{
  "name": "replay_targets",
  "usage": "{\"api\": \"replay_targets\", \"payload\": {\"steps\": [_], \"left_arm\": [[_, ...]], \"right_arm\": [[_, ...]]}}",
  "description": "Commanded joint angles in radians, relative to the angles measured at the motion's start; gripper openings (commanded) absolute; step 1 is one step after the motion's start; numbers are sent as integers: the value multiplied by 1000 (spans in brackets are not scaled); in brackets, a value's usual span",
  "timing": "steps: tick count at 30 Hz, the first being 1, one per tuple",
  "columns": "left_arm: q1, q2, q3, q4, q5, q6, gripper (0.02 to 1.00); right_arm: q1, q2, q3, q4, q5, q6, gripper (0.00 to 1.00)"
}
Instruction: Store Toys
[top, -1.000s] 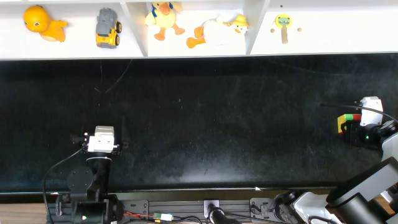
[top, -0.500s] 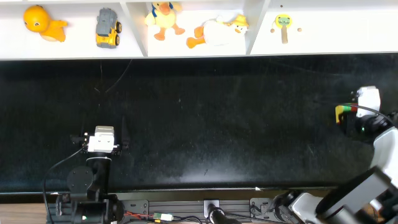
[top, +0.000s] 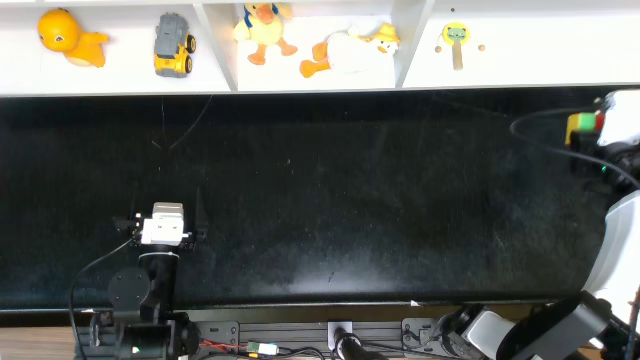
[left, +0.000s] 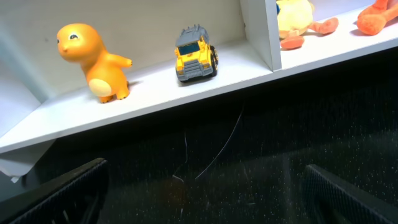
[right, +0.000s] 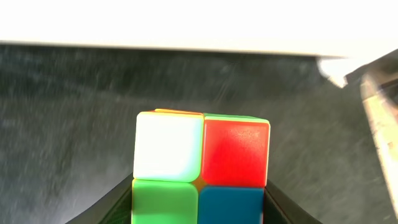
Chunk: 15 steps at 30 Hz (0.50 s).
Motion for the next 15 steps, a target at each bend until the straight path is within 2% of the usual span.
{"api": "replay_targets", "payload": {"steps": [1, 15], "left_arm": [[-6, -10, -8, 4, -12, -11, 998], [-6, -10, -8, 4, -12, -10, 998]], "right_arm": [[37, 62, 101, 11, -16, 67, 435], [188, 299, 309, 39, -5, 145, 406]]}}
